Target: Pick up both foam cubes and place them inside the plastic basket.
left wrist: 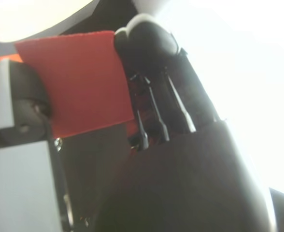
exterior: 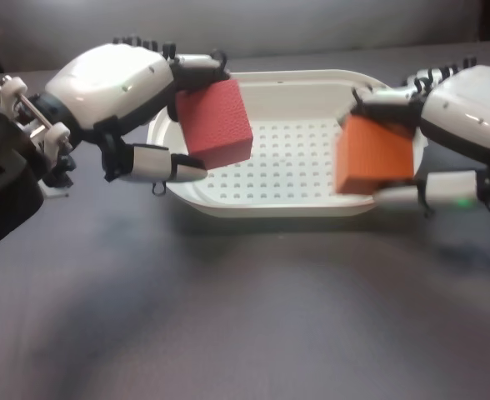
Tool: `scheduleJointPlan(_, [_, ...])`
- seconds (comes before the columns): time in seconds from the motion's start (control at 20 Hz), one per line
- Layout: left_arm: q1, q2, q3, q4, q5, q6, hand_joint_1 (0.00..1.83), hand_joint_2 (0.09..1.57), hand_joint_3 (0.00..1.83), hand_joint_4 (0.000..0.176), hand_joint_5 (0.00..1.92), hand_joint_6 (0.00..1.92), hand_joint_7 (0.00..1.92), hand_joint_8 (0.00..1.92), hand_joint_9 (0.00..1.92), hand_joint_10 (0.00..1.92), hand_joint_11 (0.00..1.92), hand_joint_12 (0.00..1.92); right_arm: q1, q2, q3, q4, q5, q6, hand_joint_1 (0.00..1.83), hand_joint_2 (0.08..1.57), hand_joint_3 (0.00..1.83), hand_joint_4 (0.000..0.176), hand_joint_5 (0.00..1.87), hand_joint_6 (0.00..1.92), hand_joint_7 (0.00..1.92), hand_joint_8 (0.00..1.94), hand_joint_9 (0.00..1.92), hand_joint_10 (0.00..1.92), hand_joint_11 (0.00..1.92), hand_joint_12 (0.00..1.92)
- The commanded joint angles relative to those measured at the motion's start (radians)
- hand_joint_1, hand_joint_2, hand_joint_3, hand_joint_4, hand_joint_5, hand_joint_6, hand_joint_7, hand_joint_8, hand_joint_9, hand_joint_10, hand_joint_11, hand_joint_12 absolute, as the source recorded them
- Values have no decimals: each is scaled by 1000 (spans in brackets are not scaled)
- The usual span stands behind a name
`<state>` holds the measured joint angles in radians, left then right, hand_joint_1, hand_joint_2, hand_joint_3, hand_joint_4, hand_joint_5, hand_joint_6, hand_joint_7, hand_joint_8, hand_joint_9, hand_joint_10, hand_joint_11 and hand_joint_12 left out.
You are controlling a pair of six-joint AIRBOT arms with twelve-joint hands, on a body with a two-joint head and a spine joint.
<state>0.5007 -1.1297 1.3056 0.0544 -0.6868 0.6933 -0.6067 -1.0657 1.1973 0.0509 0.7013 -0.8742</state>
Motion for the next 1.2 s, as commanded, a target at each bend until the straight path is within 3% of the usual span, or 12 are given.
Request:
scheduleJointPlan(0.0, [-20,-2,7,-18,-103,8,621,1108,0,17,96,531,186,459,58,811,25,1724,22,1,3,28,89,-32,125,1194,0,74,3,57,21,76,8,190,2,1101])
scheduleJointPlan(0.05, [-23,-5,8,-23,-97,20,375,1107,0,78,18,121,38,135,11,184,4,1594,28,0,3,40,81,-56,24,1160,7,99,0,11,3,14,1,37,0,388])
scheduleJointPlan(0.1, [-26,-5,8,-35,-92,39,258,1085,2,94,3,23,7,26,1,36,0,1438,30,1,4,49,74,-67,4,1104,0,124,0,1,0,2,0,7,0,77])
scheduleJointPlan(0.15, [-25,-5,8,-38,-95,39,222,1052,0,111,0,4,1,4,0,6,0,1408,30,1,5,52,74,-67,0,1076,0,133,0,0,0,0,0,1,0,15])
scheduleJointPlan(0.25, [-22,0,6,-43,-99,42,252,973,7,148,0,0,0,0,0,0,0,192,30,3,1,55,77,-67,7,1039,0,164,0,0,0,0,0,0,0,0])
scheduleJointPlan(0.45, [19,39,-30,-71,-195,40,334,936,0,169,0,0,0,0,0,0,0,0,30,55,-57,59,155,-67,33,1005,0,176,0,0,0,0,0,0,0,0])
scheduleJointPlan(0.6, [73,86,-77,-80,-301,25,305,1035,24,144,0,0,0,0,0,0,0,0,3,102,-114,56,250,-68,85,1054,0,176,0,0,0,0,0,0,0,0])
scheduleJointPlan(0.7, [140,125,-120,-103,-418,9,274,1093,38,134,0,0,0,0,0,0,0,0,-51,152,-168,56,355,-68,45,1094,13,108,0,0,0,0,0,0,0,0])
scheduleJointPlan(0.75, [175,142,-138,-118,-478,-1,279,1111,43,139,0,0,0,0,0,0,0,0,-81,174,-193,56,406,-68,48,1111,18,149,0,0,0,0,0,0,0,0])
scheduleJointPlan(0.85, [245,168,-166,-161,-600,-26,360,1265,15,100,0,0,0,0,0,0,0,144,-138,203,-232,68,513,-68,0,1264,24,113,0,0,0,0,0,0,0,0])
scheduleJointPlan(1.1, [400,208,-246,-233,-845,-27,203,1329,12,150,0,0,0,0,0,0,0,0,-319,265,-313,144,821,-68,87,1325,19,75,0,0,0,0,0,0,0,0])
scheduleJointPlan(1.15, [423,210,-255,-248,-891,-29,215,1376,0,103,0,0,0,0,0,0,0,166,-345,272,-323,157,870,-68,117,1312,9,63,0,0,0,0,0,0,0,0])
